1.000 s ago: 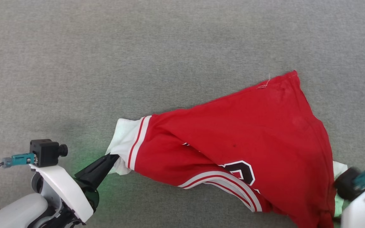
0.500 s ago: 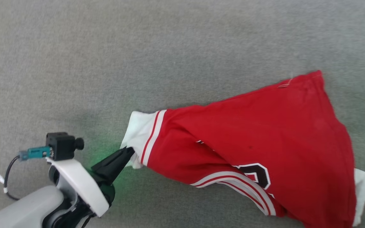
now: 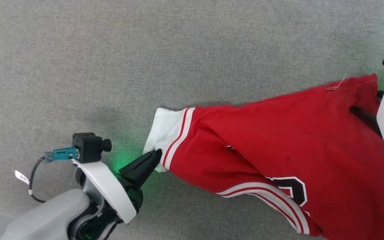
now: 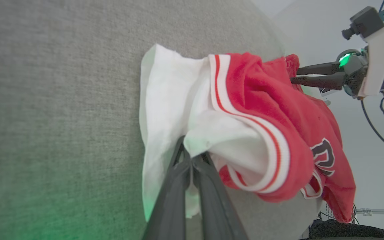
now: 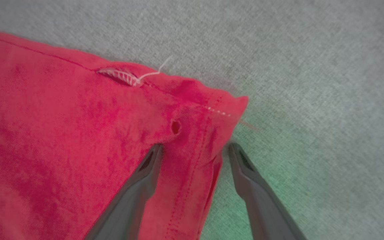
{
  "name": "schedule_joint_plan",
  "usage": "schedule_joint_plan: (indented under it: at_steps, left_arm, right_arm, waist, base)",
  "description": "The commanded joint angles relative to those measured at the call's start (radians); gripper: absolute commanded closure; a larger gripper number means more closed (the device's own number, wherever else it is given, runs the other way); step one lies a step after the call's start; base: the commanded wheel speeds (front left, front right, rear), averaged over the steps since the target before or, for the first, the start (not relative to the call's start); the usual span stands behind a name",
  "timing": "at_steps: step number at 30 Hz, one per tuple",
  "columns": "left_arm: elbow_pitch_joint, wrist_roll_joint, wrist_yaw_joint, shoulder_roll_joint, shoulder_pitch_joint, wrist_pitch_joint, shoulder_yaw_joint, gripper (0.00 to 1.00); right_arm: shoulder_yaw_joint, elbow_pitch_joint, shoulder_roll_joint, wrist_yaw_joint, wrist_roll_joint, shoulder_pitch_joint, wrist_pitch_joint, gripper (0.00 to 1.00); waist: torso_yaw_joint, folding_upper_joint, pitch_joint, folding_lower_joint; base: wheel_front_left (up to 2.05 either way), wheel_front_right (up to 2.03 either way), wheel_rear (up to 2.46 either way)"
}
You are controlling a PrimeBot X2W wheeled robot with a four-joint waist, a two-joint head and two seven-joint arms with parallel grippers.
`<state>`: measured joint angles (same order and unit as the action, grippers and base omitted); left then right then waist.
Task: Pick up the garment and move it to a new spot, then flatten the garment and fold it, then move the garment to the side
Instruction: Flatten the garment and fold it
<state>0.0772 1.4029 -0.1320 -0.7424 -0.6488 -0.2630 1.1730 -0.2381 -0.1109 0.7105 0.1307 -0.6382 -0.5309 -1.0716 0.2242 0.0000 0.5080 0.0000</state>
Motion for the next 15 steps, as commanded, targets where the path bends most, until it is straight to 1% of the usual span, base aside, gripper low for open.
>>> schedule_joint_plan:
  at_steps: [1,2,3,4,5,8,14,15]
  left_arm:
    - [0.003,-0.011,0.003,0.011,-0.006,-0.002,0.005,1.00]
    - [0.006,-0.012,0.003,0.014,-0.005,-0.002,0.007,1.00]
    - [0.008,-0.011,0.003,0.018,-0.004,-0.002,0.009,1.00]
    - [0.010,-0.010,0.003,0.022,-0.002,-0.002,0.011,1.00]
    - [0.013,-0.009,0.003,0.026,-0.001,-0.002,0.013,1.00]
    - [0.022,0.000,0.003,0.025,-0.001,-0.002,0.019,1.00]
    - [0.034,0.032,0.003,-0.004,-0.074,0.029,0.041,1.00]
    - [0.034,0.032,0.003,-0.004,-0.074,0.029,0.041,1.00]
  right_arm:
    - [-0.053,0.045,0.002,0.000,0.002,0.014,-0.008,0.00]
    - [-0.072,0.061,0.008,0.000,-0.002,0.014,-0.009,0.06]
    - [-0.089,0.075,0.013,0.000,-0.008,0.014,-0.007,0.49]
    - [-0.105,0.084,0.016,0.000,-0.016,0.015,-0.008,0.85]
    - [-0.113,0.090,0.016,0.000,-0.025,0.015,-0.005,1.00]
    - [-0.107,0.100,0.012,0.000,-0.039,-0.013,0.029,1.00]
    - [-0.025,0.127,-0.009,0.000,-0.047,-0.111,0.155,1.00]
    - [-0.025,0.127,-0.009,0.000,-0.047,-0.111,0.155,1.00]
  waist:
    - [0.005,0.0000,0.000,0.0000]
    - [0.005,0.0000,0.000,0.0000]
    - [0.006,0.0000,-0.002,0.0000]
    - [0.006,0.0000,-0.003,0.0000]
    - [0.006,0.0000,-0.006,0.0000]
    - [0.001,0.0000,-0.019,0.0000]
    - [-0.022,0.0000,-0.051,0.0000]
    - [-0.022,0.0000,-0.051,0.0000]
  base:
    - [0.00,0.00,0.00]
    - [0.00,0.00,0.00]
    - [0.00,0.00,0.00]
    - [0.00,0.00,0.00]
    - [0.00,0.00,0.00]
    - [0.00,0.00,0.00]
    - [0.00,0.00,0.00]
    - [0.00,0.00,0.00]
